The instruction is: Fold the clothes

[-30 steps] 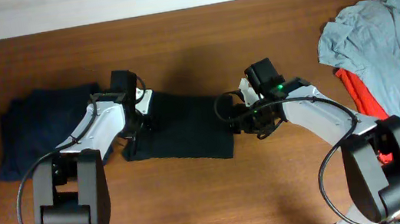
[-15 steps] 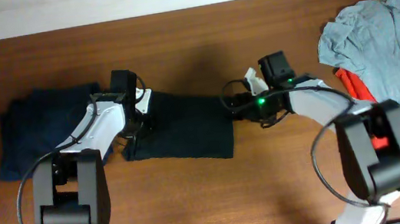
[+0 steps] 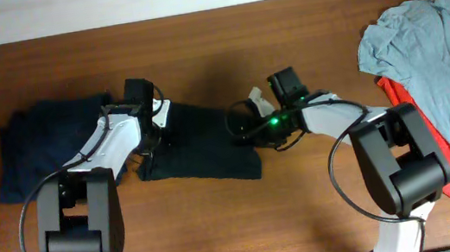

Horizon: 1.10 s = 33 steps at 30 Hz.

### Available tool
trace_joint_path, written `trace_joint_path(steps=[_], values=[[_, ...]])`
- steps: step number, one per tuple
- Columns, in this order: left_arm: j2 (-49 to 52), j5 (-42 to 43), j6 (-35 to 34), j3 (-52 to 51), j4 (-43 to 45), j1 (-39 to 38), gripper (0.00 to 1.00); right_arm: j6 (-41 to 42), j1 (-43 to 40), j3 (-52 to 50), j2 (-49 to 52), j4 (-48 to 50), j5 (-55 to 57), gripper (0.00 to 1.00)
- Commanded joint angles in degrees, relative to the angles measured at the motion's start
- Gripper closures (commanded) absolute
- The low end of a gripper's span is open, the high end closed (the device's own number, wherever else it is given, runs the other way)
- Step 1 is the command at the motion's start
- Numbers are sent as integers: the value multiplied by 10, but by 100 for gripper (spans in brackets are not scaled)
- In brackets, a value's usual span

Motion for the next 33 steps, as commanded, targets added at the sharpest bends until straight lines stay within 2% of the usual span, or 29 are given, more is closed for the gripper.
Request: trace_joint_path(steps=[1, 6, 14, 18, 22, 25, 28, 33], values=[[26, -25, -7, -11, 3, 4, 92, 14, 8, -11, 29, -8, 51, 51], [26, -25, -7, -11, 3, 4, 92, 14, -19, -10, 16, -39, 90, 58], [26, -25, -1, -11, 3, 4, 92, -1, -103, -10, -12, -74, 157, 51], [26, -25, -1, -11, 3, 4, 92, -1, -144, -10, -12, -77, 99, 47], [26, -25, -1, -11, 4, 4, 92, 5, -133, -11, -12, -128, 19, 43], [26, -25, -1, -11, 8, 4, 92, 36, -99, -12, -12, -155, 4, 37], [26, -25, -1, -11, 14, 4, 92, 86, -50, -16, -10, -137, 5, 29], [26, -25, -1, -11, 16, 4, 92, 248, -4, -51, -6, -38, 43, 23]])
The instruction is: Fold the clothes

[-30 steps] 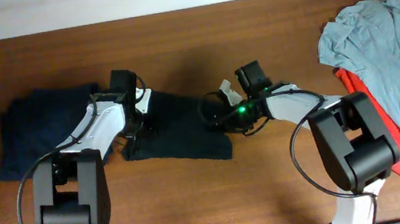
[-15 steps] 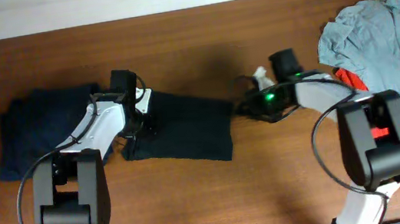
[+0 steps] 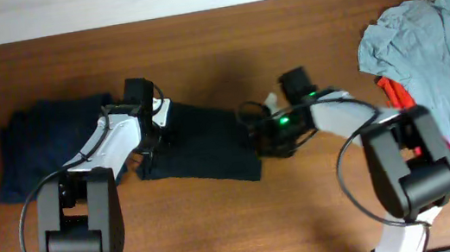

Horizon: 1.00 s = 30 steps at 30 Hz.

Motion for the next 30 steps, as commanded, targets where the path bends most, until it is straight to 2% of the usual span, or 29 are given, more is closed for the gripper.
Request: trace_joint_path(steps=[1, 4, 7, 12, 17, 21, 27, 30], values=[[25, -24, -2, -11, 6, 4, 92, 153, 16, -55, 16, 61, 48, 23], [25, -24, -2, -11, 6, 4, 92, 209, 16, -96, 16, 144, 48, 24], [25, -24, -2, -11, 7, 4, 92, 210, 16, -132, 16, 246, 48, 25], [25, -23, -2, -11, 8, 4, 92, 163, 16, -140, 16, 271, 54, 41], [25, -24, -2, -11, 7, 4, 92, 124, 8, -140, 16, 248, 62, 60], [25, -24, -2, -11, 6, 4, 92, 92, -21, -138, 11, 198, 62, 69], [24, -23, -2, 7, -5, 4, 87, 14, -89, -137, -30, 83, 93, 76], [20, -23, -2, 36, -30, 4, 81, -33, -119, -137, -65, 32, 130, 77]])
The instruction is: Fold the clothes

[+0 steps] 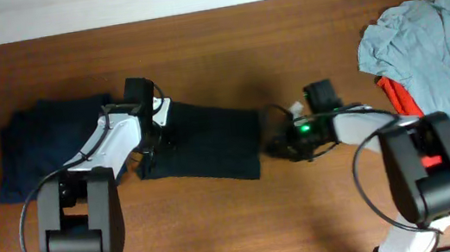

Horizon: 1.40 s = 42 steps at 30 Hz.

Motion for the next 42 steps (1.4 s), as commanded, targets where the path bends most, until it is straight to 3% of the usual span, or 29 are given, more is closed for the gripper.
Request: trace_joint_path(steps=[1, 3, 4, 6, 10, 15, 21, 34, 42], values=[[13, -21, -1, 38, -28, 5, 79, -95, -42, -20, -33, -51, 135, 77], [6, -20, -2, 57, -44, 5, 77, -113, -52, -20, -51, -66, 141, 76], [3, -20, -1, 66, -51, 5, 76, -122, -54, -20, -60, -72, 140, 70], [-4, -20, -2, 77, -61, 5, 73, -122, -53, -20, -67, -78, 127, 45], [-17, -15, -2, 80, -67, 5, 66, -116, -34, -20, -61, -63, 52, 38], [-45, -11, -2, 101, -85, 5, 58, -56, 31, -20, -44, 22, 43, 30], [-53, -20, 0, 105, -84, 5, 56, 12, 73, -20, -1, 89, 50, 31], [5, -20, 16, 104, -85, 2, 58, 30, 86, -20, 31, 206, 57, 32], [5, -20, 16, 104, -85, 2, 58, 35, 110, -20, 31, 231, 67, 50]])
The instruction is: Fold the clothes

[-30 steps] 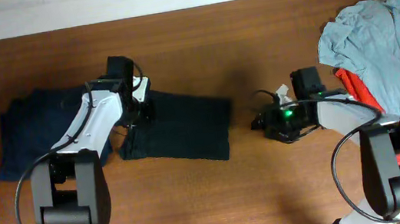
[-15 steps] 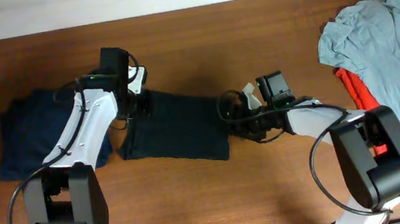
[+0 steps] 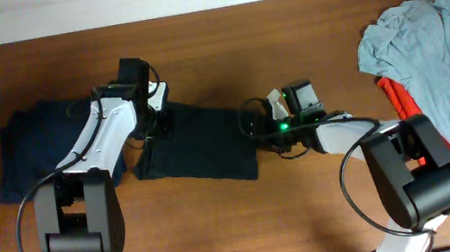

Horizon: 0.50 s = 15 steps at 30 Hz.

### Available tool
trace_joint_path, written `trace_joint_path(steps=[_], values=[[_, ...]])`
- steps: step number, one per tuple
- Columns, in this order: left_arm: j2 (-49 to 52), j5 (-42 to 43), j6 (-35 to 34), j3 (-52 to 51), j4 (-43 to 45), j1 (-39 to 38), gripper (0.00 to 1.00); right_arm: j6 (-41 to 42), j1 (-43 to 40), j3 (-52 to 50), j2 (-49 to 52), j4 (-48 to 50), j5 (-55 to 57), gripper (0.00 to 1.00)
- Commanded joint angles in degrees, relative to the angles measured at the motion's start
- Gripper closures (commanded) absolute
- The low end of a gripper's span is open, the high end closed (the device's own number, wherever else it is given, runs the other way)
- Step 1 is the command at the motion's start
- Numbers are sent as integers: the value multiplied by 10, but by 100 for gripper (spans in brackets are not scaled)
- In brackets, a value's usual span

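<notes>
A dark, nearly black folded garment lies flat in the middle of the wooden table. My left gripper is over its upper left corner, pointing down at the cloth. My right gripper is low at the garment's right edge, fingertips at the cloth. From overhead the jaws of both grippers are hidden by their own bodies. No cloth is lifted off the table.
A stack of folded navy clothes sits at the left. At the right edge a crumpled grey-blue shirt lies on top of a red garment.
My right gripper, which was on bare wood to the right of the garment, is back at its right edge. The left arm has shifted up and back a little; the garment's left end shows more.
My right gripper began at the garment's right edge, then stood farther right at each of the two later moments, ending clear of the cloth, and now is at that edge again. The left gripper stayed at the upper left corner throughout. The garment stayed flat in the middle.
</notes>
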Motion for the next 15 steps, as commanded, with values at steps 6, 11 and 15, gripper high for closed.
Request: trace_joint_path(steps=[6, 11, 15], values=[[2, -2, 9, 6, -1, 2, 58, 24, 23, -9, 17, -2, 59, 75], [0, -3, 9, 9, -8, 3, 58, 2, -21, -9, -9, -84, 95, 90], [-14, -4, 9, 29, -30, 12, 59, -69, -72, -4, -63, -198, 179, 95]])
